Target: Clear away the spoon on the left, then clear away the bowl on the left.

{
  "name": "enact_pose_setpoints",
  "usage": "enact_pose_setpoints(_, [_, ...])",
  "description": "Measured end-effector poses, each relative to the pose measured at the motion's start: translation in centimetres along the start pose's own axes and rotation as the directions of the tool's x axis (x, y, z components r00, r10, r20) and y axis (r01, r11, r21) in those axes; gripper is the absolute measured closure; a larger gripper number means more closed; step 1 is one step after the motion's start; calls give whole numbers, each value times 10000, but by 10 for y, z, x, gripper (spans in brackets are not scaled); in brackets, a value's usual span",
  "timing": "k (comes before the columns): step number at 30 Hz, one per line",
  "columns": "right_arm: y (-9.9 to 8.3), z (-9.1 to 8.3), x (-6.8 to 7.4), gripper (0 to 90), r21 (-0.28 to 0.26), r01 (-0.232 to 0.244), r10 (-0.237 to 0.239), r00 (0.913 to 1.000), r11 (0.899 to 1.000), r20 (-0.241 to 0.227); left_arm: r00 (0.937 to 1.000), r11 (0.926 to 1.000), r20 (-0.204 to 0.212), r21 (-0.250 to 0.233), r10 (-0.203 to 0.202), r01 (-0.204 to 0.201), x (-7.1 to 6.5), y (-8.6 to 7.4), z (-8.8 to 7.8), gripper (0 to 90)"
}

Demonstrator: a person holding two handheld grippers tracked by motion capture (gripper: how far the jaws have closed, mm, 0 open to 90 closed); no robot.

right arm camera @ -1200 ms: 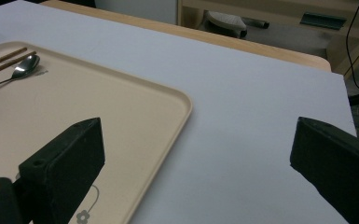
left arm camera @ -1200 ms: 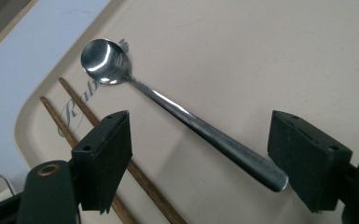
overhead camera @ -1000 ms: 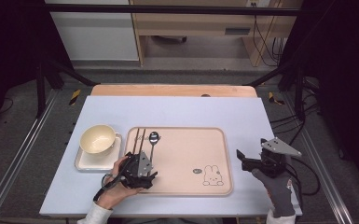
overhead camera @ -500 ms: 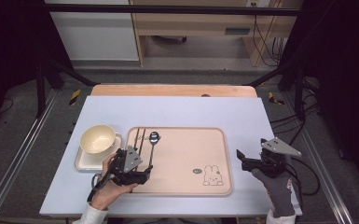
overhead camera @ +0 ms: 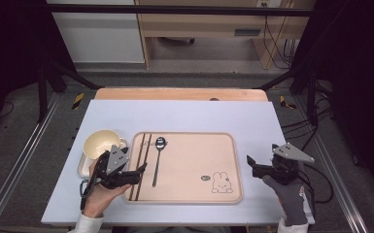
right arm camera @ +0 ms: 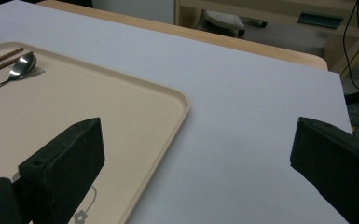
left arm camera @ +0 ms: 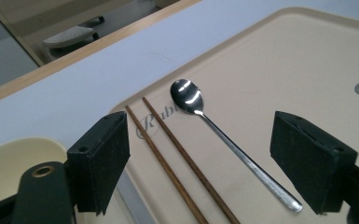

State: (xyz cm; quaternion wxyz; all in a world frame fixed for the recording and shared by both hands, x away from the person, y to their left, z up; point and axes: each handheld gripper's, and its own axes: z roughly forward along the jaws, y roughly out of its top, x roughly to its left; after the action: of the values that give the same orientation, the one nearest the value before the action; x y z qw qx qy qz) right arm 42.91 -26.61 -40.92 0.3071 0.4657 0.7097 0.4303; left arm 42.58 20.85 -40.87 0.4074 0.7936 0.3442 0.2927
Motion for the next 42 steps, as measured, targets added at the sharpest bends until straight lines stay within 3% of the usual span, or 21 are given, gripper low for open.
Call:
enact_pose_setpoints(11, [0, -1, -2, 30, -43, -64, 64, 10000, 10000, 23, 9975, 9980, -454, -344, -540, 524, 20, -2, -17, 185])
enact_pose_setpoints(26, [0, -1, -1, 30, -16, -45, 45, 10000, 10000, 34, 9835, 9873, -1072, -783, -1459, 1379, 48, -6, -33, 172])
enact_pose_setpoints(36, [0, 2, 0, 31, 58, 2, -2, 10000, 10000, 25, 9612, 9749, -1699, -874, -2173, 2049, 74, -16, -40, 152])
enact_pose_setpoints(42, [0, 2, 1, 31, 62, -2, 2, 10000, 10000, -4, 9400, 9651, -2206, -893, -2601, 2461, 94, -26, -43, 150])
